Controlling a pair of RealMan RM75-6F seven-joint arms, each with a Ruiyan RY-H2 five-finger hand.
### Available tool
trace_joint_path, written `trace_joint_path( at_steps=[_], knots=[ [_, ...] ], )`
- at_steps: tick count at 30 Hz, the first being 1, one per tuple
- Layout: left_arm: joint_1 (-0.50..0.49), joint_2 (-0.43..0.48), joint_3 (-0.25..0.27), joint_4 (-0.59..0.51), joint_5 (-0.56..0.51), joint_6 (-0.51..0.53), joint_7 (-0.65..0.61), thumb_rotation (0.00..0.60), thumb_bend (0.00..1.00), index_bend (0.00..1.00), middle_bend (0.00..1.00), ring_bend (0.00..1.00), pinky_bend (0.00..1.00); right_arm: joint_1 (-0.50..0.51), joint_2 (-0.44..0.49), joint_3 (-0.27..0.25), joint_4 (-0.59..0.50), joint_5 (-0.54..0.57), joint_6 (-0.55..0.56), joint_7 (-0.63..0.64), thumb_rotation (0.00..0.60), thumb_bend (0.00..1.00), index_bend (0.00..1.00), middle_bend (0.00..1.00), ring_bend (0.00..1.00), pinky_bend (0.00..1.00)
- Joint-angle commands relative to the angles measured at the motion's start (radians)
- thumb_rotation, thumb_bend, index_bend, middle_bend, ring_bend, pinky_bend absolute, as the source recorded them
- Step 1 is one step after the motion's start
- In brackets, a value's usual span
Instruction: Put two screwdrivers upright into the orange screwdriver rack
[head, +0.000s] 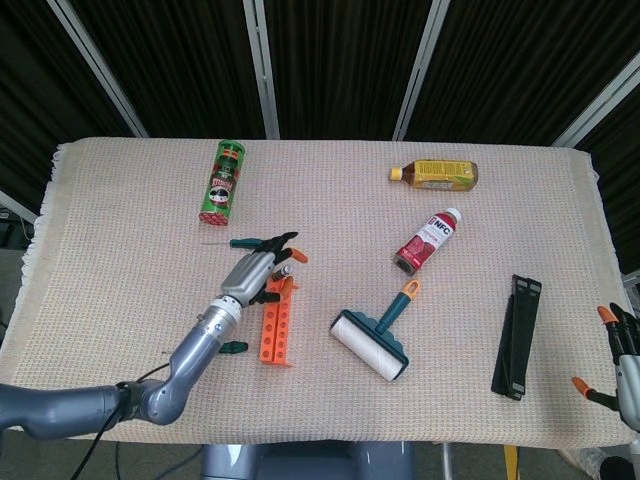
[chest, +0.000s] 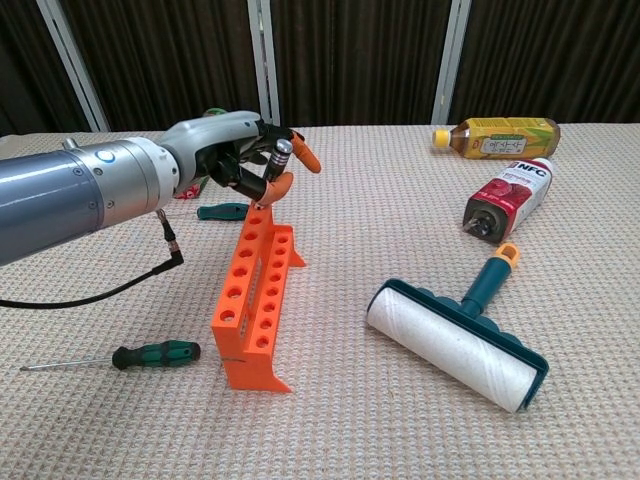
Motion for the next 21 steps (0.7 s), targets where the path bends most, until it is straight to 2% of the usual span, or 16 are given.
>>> trace_joint_path(
  at_steps=[1,7,12,21],
  knots=[
    [-0.006,-0.012,-0.007,0.011,-0.011,-0.010,-0.012,0.600,0.67,0.34,0.00,0.00,0.00,-0.002,0.000,0.000,0.000,0.000,0.003,0.001,0.600,0.00,0.00,0.00,0.00,0.00],
    [-0.005,-0.029,-0.020,0.023,-0.015,-0.019,-0.054,0.600,0.82,0.52,0.04,0.00,0.00,-0.005,0.000,0.001,0.003,0.002,0.003,0.008,0.600,0.00,0.00,0.00,0.00,0.00],
    [0.006,-0.034,-0.034,0.029,-0.010,-0.026,-0.105,0.600,0.89,0.63,0.10,0.00,0.00,-0.004,-0.002,0.002,0.007,0.003,0.002,0.013,0.600,0.00,0.00,0.00,0.00,0.00],
    [0.049,-0.026,-0.054,0.039,0.032,-0.061,-0.257,0.600,0.91,0.62,0.11,0.00,0.00,0.003,-0.006,0.005,0.016,0.005,-0.012,0.020,0.600,0.00,0.00,0.00,0.00,0.00]
  ],
)
